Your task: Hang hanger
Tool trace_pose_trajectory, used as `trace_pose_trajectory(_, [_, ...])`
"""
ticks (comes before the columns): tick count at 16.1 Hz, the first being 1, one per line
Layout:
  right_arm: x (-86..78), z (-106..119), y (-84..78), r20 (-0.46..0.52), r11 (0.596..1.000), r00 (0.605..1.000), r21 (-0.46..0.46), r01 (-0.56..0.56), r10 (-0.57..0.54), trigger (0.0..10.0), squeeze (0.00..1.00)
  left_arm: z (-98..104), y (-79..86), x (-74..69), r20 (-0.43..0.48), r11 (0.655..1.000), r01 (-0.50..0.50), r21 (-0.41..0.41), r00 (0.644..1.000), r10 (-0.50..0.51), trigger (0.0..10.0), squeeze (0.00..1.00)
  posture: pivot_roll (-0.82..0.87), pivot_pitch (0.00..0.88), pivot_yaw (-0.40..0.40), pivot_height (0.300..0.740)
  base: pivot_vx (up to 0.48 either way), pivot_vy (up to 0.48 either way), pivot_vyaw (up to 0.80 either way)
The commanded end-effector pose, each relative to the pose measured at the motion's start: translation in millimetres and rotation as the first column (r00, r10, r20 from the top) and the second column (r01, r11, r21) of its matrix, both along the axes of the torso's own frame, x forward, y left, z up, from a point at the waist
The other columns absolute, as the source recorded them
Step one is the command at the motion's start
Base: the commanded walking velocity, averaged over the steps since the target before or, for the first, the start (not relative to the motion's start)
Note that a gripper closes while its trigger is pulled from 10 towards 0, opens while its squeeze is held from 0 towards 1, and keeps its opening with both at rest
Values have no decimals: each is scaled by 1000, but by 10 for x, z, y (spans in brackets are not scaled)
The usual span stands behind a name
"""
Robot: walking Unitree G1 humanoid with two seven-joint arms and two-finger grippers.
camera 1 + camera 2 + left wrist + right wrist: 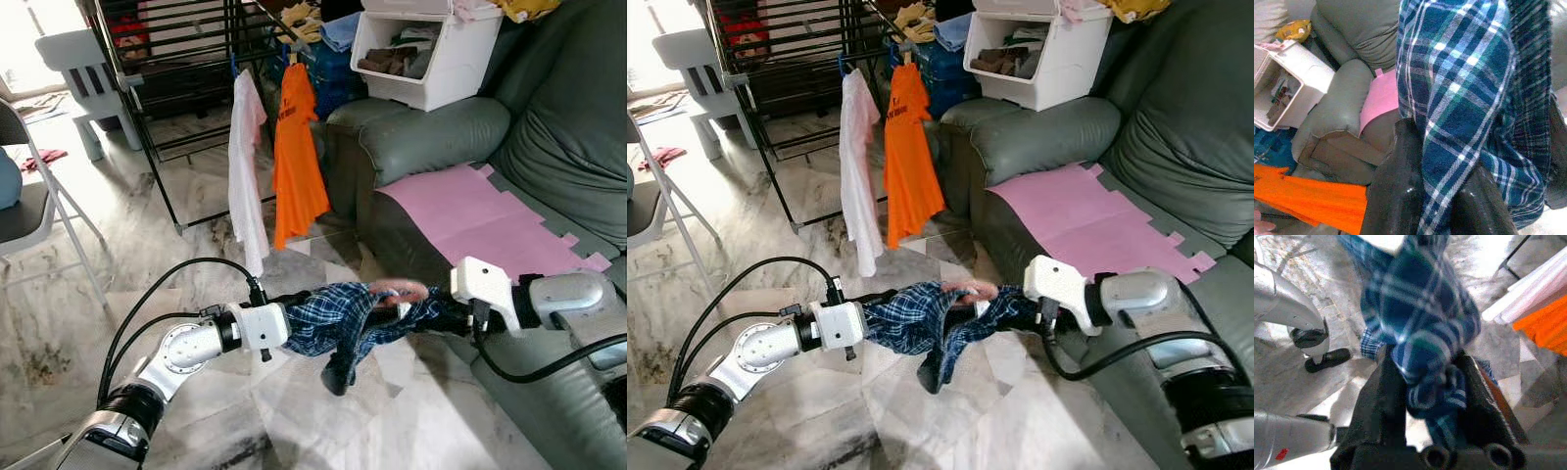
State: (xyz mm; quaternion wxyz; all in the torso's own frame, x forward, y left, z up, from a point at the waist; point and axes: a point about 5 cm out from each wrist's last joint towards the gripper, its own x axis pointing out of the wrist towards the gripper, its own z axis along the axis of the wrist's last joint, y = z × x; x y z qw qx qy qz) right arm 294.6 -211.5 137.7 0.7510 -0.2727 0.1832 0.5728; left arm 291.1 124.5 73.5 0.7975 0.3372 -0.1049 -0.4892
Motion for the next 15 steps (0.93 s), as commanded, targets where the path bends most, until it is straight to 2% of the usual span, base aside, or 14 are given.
trace_pose_trajectory(1, [4,-35,58,25,1000,1000,4,-5,5,0,0,127,-48,82,50,999,-9,-39,999,11,0,0,-177,0,31,740,0,0,0])
trace_pose_trajectory(3, [42,-101,101,88,997,994,28,68,-71,0,0,119,-40,82,44,998,-29,-57,999,31,0,0,-178,0,28,740,0,0,0])
trace_pose_trajectory(5, [43,-204,147,111,988,982,53,146,-151,0,0,99,-19,75,31,996,-49,-68,998,51,0,0,-171,0,27,740,0,0,0])
trace_pose_trajectory(10, [-17,-317,197,110,981,976,77,180,-187,0,0,107,23,86,31,998,-46,-50,998,48,0,0,-167,0,47,740,0,0,0])
trace_pose_trajectory(11, [3,-322,188,126,975,968,81,208,-217,0,0,101,34,97,9,997,-56,-56,998,56,8157,0,-167,0,48,740,0,0,0])
trace_pose_trajectory(12, [8,-325,187,134,972,964,82,220,-229,0,0,97,40,102,-8,996,-62,-63,998,61,8157,0,-168,0,51,740,0,0,0])
trace_pose_trajectory(13, [29,-335,177,154,961,949,82,265,-275,0,0,92,56,122,-59,990,-99,-104,994,93,10000,1000,-168,0,53,740,0,0,0])
trace_pose_trajectory(15, [78,-346,156,190,928,909,97,359,-371,0,0,52,70,124,-169,972,-155,-177,978,125,10000,1000,-171,0,53,740,0,0,0])
